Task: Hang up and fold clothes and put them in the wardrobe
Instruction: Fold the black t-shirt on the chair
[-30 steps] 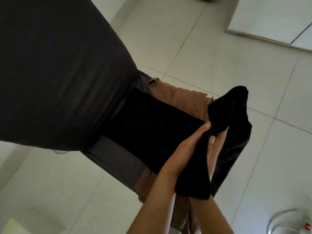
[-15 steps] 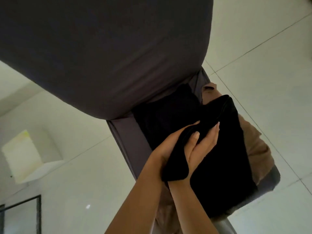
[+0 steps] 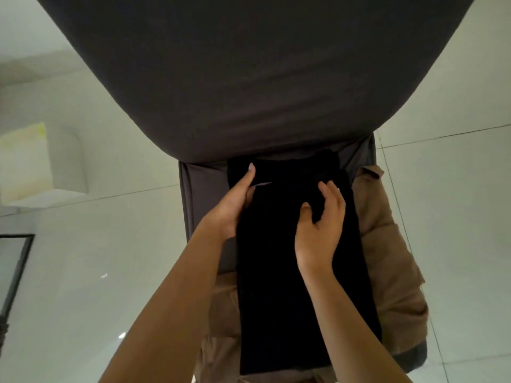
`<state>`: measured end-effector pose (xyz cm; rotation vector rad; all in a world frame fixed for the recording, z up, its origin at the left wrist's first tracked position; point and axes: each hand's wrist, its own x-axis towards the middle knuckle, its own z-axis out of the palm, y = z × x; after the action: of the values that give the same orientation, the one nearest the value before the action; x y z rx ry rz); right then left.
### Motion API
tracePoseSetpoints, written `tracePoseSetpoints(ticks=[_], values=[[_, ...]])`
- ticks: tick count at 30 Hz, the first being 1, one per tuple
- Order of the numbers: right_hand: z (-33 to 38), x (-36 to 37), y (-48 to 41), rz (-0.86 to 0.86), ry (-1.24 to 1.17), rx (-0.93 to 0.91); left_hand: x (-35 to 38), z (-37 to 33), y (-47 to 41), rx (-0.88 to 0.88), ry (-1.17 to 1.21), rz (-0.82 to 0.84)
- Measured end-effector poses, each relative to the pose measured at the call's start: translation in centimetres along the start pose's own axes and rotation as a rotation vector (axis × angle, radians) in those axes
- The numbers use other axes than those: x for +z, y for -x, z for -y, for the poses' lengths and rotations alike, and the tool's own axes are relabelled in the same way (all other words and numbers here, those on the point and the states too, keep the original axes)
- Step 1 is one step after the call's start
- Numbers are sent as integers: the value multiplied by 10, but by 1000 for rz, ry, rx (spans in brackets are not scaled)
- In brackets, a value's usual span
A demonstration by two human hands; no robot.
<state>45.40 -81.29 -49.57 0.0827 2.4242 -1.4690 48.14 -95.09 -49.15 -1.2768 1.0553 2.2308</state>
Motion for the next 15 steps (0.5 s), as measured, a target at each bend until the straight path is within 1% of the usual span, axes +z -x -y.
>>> tracePoseSetpoints(ticks=[1, 2, 3, 4, 5, 7, 9, 10, 12, 13, 15], values=[[-4, -10, -13, -61, 38, -39, -9, 6, 4, 44, 16, 12], [-7, -18, -24, -72, 109, -52, -14, 14, 10, 91, 28, 11], [-6, -24, -30, -69, 173, -35, -17, 25, 15, 153, 47, 4], [-6, -30, -35, -58, 262, 2, -18, 37, 18, 211, 53, -37], [-9, -34, -43, -34, 340, 51, -20, 49, 16, 273, 32, -101], [-11, -39, -54, 18, 415, 166, -17, 68, 15, 365, -68, -302], [-11, -41, -55, 19, 387, 202, -13, 76, 11, 408, -113, -473], [-13, -42, -55, 3, 370, 213, -10, 77, 10, 423, -74, -506], [-13, -43, -54, -24, 356, 214, -6, 76, 9, 456, -2, -549], [-13, -43, -54, -17, 327, 193, -6, 74, 8, 472, -4, -565], [-12, -45, -52, 25, 165, 147, -7, 73, 7, 512, -31, -568]])
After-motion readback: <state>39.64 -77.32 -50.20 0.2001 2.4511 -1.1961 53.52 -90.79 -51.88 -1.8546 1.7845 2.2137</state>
